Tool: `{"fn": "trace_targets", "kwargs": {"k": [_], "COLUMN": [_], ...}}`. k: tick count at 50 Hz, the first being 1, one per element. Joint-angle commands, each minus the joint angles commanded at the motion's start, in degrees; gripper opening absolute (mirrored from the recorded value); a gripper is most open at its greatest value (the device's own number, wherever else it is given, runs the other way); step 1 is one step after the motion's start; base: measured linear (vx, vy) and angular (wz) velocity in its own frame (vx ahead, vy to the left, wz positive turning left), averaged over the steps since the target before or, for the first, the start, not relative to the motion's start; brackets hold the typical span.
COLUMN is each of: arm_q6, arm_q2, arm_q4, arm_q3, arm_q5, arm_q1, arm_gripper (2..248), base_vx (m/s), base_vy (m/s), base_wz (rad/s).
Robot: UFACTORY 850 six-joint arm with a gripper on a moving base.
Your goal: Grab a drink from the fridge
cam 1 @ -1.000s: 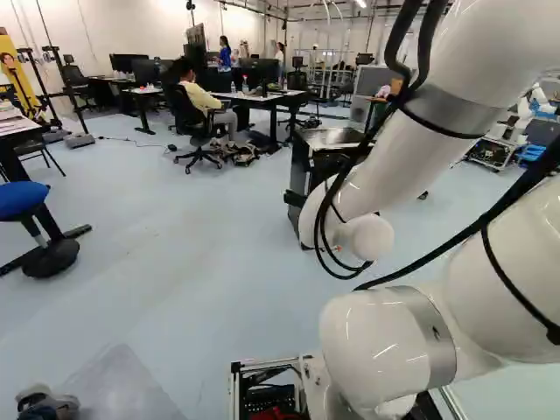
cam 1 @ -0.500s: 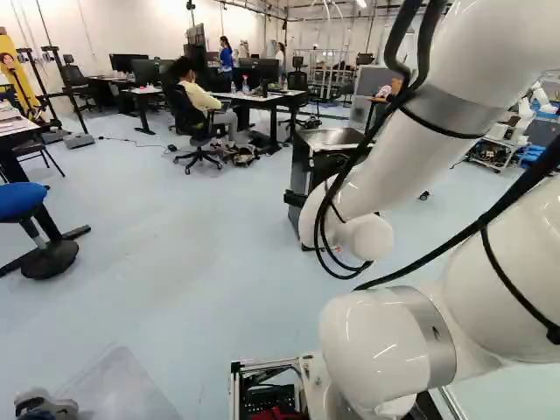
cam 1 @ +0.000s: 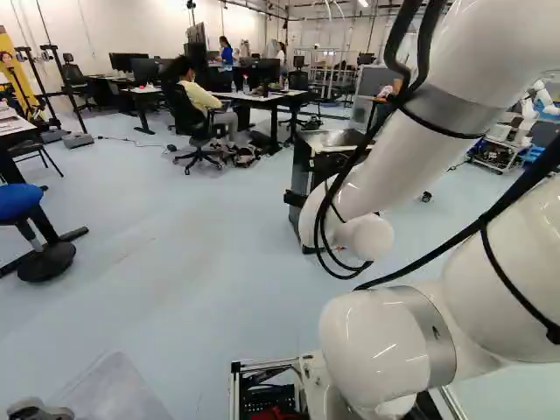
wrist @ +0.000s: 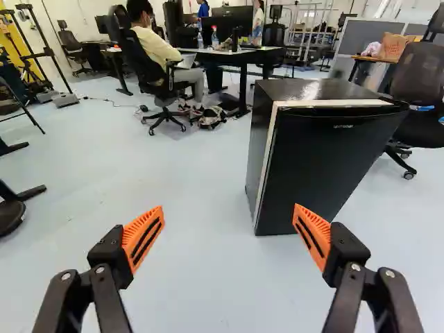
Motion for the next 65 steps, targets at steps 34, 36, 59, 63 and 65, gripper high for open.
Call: {"fn": "trace_targets", "kwargs": {"k": [34,36,59,63,65], "arm_q6": [0.0,0.0,0.0,0.0,0.0], "arm_q2": [0.0,0.0,0.0,0.0,0.0], "arm_q4": [0.0,0.0,0.0,0.0,0.0], "arm_q3": [0.0,0.0,0.0,0.0,0.0], "arm_q5": [0.0,0.0,0.0,0.0,0.0], "arm_q1": [0.0,0.0,0.0,0.0,0.0], "arm_gripper": [247,247,247,247,247], "base_vx": [0.071,0.079,0.064,0.055,0.053], "base_vy": [-0.044,-0.067,-0.066,-0.065,-0.065], "base_wz": [0.006,0.002,0.004,0.000,0.000]}}
